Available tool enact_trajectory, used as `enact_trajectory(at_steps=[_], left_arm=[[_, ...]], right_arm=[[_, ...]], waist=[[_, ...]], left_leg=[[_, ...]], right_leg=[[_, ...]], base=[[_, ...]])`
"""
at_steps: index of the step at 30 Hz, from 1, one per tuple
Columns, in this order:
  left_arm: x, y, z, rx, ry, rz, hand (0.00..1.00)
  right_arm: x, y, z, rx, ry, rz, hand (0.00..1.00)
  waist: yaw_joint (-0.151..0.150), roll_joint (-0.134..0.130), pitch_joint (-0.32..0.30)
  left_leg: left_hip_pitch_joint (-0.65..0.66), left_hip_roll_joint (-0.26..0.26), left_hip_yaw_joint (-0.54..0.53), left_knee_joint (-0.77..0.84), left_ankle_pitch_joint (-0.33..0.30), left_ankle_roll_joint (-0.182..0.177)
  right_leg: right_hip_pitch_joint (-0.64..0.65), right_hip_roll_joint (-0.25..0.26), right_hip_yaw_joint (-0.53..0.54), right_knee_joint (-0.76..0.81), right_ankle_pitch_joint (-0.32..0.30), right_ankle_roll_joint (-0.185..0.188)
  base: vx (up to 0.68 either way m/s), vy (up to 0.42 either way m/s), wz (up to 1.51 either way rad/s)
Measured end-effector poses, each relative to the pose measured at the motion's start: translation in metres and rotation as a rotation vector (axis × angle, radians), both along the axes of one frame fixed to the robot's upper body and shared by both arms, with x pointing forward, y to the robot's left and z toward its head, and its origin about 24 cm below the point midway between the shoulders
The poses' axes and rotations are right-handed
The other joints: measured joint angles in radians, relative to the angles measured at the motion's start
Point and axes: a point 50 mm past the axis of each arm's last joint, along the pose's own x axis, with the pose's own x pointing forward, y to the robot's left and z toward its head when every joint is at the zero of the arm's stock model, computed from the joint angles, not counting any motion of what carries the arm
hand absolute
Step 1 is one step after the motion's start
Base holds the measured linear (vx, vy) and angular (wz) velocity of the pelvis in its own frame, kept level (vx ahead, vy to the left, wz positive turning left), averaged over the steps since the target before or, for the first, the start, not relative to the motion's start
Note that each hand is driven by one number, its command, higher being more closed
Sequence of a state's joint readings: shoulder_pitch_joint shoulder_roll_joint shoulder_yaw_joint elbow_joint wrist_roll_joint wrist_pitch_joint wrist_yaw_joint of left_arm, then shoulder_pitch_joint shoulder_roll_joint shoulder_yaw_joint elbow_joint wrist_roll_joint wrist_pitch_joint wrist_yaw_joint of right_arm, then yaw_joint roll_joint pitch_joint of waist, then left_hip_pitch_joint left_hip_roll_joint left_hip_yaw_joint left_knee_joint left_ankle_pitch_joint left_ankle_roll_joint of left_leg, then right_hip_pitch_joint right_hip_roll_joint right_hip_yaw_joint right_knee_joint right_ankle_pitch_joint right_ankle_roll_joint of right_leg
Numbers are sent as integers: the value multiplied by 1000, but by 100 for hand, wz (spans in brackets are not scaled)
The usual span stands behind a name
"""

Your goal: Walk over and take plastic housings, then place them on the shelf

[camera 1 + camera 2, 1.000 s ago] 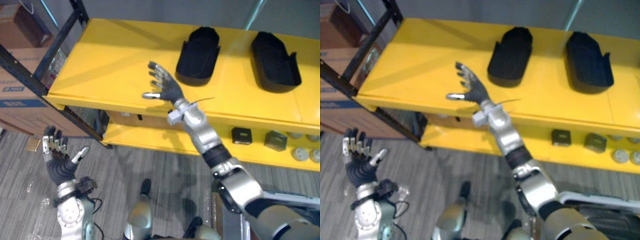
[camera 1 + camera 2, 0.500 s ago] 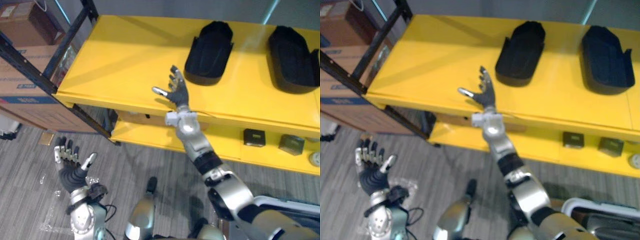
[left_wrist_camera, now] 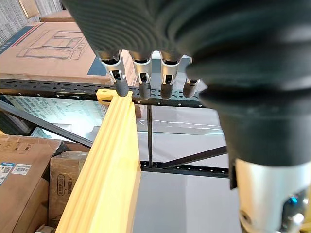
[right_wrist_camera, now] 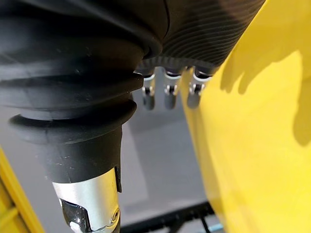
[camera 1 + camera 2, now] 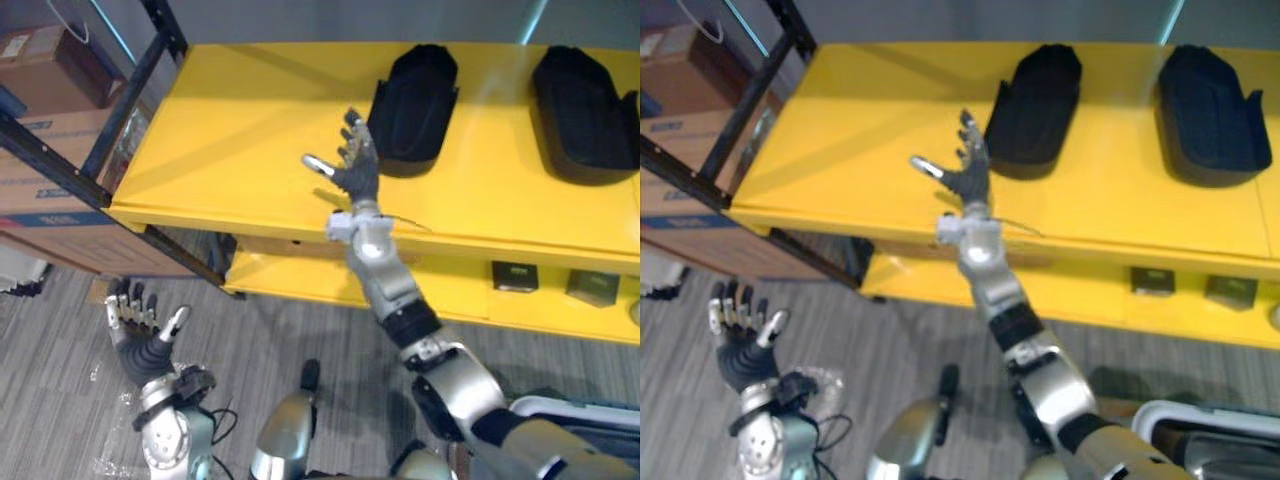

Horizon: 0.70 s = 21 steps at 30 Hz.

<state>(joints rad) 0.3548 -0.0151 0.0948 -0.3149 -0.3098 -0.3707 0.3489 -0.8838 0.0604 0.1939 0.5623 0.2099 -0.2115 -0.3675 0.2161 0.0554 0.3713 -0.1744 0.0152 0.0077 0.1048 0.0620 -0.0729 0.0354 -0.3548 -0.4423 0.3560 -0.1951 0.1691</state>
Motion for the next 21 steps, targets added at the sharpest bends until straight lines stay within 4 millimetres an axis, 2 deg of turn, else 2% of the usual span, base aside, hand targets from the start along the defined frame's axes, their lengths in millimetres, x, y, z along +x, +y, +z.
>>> enact_trajectory(at_steps=[5,7,8,10,12,14,16,18,19,21], left_arm=[[1,-6,9,2,-94,-18,0],[4,-15,26,7,-191,-60,0],[4,-20,43,20,-285,-88,0],[5,-21,56,33,-356,-103,0],[6,-20,72,62,-448,-104,0],[12,-20,83,95,-500,-113,0],[19,-19,98,180,-545,-119,0],[24,-19,105,211,-557,-131,0],[29,-21,110,245,-553,-136,0],[33,-21,113,257,-544,-149,0]], right_arm=[[-2,-7,20,-38,-155,0,0],[-8,-4,32,-67,-247,21,0],[-17,0,46,-76,-326,54,0],[-27,5,57,-94,-399,87,0],[-46,13,72,-107,-508,169,0],[-67,10,79,-66,-582,264,0],[-87,-1,78,0,-610,389,0],[-92,-13,70,21,-582,435,0],[-92,-28,57,37,-535,419,0],[-90,-48,40,52,-479,370,0]], waist=[[-10,0,0],[-14,0,-1],[-17,0,-5],[-22,3,-16],[-43,6,-40],[-64,1,-58],[-107,-14,-81],[-137,-28,-97],[-157,-34,-116],[-173,-41,-135]], left_leg=[[1,-9,1,10,-2,0],[17,-6,1,9,-1,-1],[24,1,4,8,-2,-1],[24,14,11,7,-2,-3],[25,39,37,6,-6,-9],[36,57,65,3,-9,-12],[56,79,107,-10,-10,-14],[84,83,141,-35,-8,-18],[104,96,164,-61,-6,-22],[125,100,185,-91,8,-26]], right_leg=[[5,-8,0,-2,0,0],[24,-1,3,-19,3,3],[37,12,8,-41,9,5],[36,28,19,-62,24,-2],[35,59,56,-114,58,-7],[36,80,91,-150,85,-14],[35,100,128,-189,119,-20],[37,107,163,-211,136,-22],[36,117,184,-232,151,-33],[37,126,203,-248,161,-35]], base=[[0,3,1],[-13,-27,-6],[-22,-38,-13],[-29,-32,-22],[-37,-16,-42],[-35,6,-50],[-47,19,-61],[-55,22,-61],[-65,19,-59],[-47,4,-39]])
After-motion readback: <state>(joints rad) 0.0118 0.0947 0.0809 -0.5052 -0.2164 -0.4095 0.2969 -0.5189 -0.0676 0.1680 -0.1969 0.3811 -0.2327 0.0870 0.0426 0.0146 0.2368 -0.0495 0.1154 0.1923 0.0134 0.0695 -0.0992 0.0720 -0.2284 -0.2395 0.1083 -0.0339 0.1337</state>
